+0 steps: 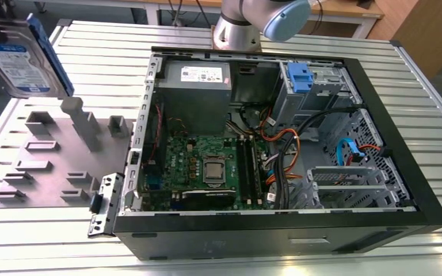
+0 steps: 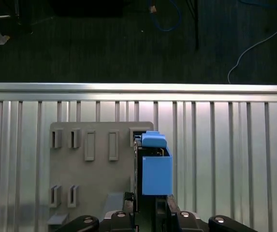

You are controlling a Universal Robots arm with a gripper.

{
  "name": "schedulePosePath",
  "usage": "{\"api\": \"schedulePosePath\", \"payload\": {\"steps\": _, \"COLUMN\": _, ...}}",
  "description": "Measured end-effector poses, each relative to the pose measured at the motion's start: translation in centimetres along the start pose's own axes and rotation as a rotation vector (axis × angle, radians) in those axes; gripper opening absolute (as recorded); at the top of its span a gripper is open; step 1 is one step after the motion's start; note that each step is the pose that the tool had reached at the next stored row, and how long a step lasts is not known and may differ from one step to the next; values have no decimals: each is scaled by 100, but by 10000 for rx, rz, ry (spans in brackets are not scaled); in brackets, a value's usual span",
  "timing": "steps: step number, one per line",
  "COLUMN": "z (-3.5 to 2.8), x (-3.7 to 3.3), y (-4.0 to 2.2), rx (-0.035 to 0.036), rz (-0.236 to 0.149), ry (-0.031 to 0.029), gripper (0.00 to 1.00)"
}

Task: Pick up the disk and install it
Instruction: 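Pick up the disk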

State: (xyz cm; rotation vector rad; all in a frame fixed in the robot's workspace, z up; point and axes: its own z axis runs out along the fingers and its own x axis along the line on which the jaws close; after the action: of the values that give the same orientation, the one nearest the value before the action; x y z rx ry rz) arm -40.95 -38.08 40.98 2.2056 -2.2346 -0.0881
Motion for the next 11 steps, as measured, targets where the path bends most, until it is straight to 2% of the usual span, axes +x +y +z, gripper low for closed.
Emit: {"api": "schedulePosePath", "payload": {"steps": 11, "z": -500, "x": -20, "y": 20, "rx": 1, "rz": 2, "ry": 0, "gripper": 35}}
